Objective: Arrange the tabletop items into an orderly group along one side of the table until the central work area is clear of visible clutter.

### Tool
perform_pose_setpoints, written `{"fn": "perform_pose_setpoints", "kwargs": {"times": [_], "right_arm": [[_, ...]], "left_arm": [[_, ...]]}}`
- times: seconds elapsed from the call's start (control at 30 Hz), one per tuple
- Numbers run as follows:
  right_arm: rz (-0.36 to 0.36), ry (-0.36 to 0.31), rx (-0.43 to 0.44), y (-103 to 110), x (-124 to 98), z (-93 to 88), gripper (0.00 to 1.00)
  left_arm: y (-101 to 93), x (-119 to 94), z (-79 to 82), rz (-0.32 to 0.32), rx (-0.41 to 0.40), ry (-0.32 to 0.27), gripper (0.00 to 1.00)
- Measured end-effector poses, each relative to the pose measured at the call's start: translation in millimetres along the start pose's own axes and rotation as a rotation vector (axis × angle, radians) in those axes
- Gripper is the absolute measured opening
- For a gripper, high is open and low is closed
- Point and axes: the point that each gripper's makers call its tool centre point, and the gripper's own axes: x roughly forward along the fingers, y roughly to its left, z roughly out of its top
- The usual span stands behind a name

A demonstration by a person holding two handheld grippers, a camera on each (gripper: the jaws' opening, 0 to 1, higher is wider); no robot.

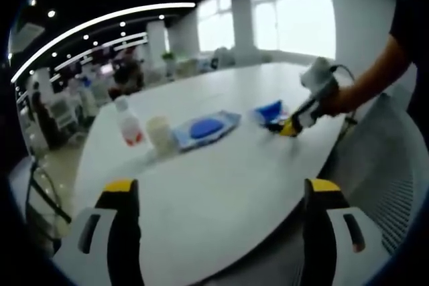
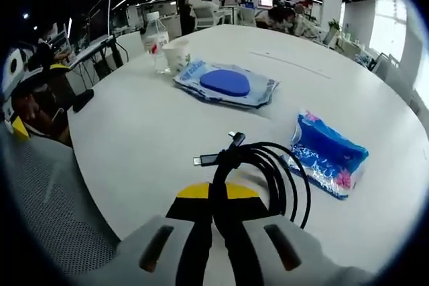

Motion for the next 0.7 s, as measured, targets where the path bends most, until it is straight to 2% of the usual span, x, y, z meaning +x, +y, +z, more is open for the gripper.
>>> {"fn": "perform_pose_setpoints", "kwargs": {"times": [0.23, 0.5, 0.7], "right_arm": [[0.044, 0.017, 0.014, 8.8, 13.5, -5.2, 0.05], [0.064, 0.027, 0.032, 11.7, 25.0, -8.7, 0.06], [0.09, 0.032, 0.029, 16.9, 27.8, -9.7, 0.1]], "left_arm": [[0.7, 0.1, -0.8, 0.004, -0.003, 0.004, 0.98], [2.5, 0.1, -2.4, 0.011, -0.006, 0.012, 0.98], [3.7, 0.8, -3.6, 0.017, -0.007, 0.016, 0.98]]}}
